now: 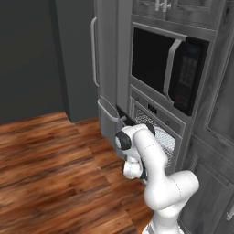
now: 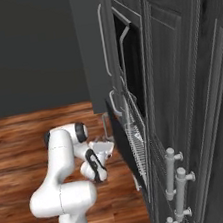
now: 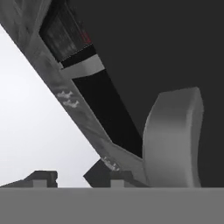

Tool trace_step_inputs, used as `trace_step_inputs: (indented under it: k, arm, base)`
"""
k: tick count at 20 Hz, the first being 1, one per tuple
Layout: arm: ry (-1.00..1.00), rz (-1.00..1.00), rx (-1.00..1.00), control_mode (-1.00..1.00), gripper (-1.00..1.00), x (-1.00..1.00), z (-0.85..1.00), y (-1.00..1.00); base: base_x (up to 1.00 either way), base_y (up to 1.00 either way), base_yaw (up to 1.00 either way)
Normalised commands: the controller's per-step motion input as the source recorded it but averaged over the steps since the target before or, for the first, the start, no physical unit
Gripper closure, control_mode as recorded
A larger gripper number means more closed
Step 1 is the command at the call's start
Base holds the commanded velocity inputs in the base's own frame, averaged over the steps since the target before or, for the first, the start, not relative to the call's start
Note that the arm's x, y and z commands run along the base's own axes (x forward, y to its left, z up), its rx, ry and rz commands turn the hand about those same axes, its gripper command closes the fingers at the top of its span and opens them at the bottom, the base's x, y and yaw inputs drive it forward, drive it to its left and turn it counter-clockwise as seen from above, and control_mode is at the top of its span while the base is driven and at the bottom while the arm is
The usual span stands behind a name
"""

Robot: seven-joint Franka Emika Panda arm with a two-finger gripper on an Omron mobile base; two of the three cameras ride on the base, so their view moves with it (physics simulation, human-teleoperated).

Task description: Take the baked cake out of the oven and place it on the plate for cooling. Then close the oven door.

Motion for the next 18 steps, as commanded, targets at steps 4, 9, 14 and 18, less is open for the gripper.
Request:
trace_step_inputs:
  k: [4,9,14,18]
  arm:
    - [0.47,-0.31,0.0,-1.0,-1.0,0.71,0.0,-1.0]
    - [0.47,-0.31,0.01,-1.0,-1.0,0.73,0.0,-0.98]
    - [0.48,-0.29,0.03,-1.0,-1.0,0.76,0.0,-0.94]
    - [0.49,-0.27,0.06,-1.0,-1.0,0.77,0.0,-0.91]
  base:
    - [0.0,0.0,0.0]
    - [0.0,0.0,0.0]
    - [0.0,0.0,0.0]
    - [0.0,0.0,0.0]
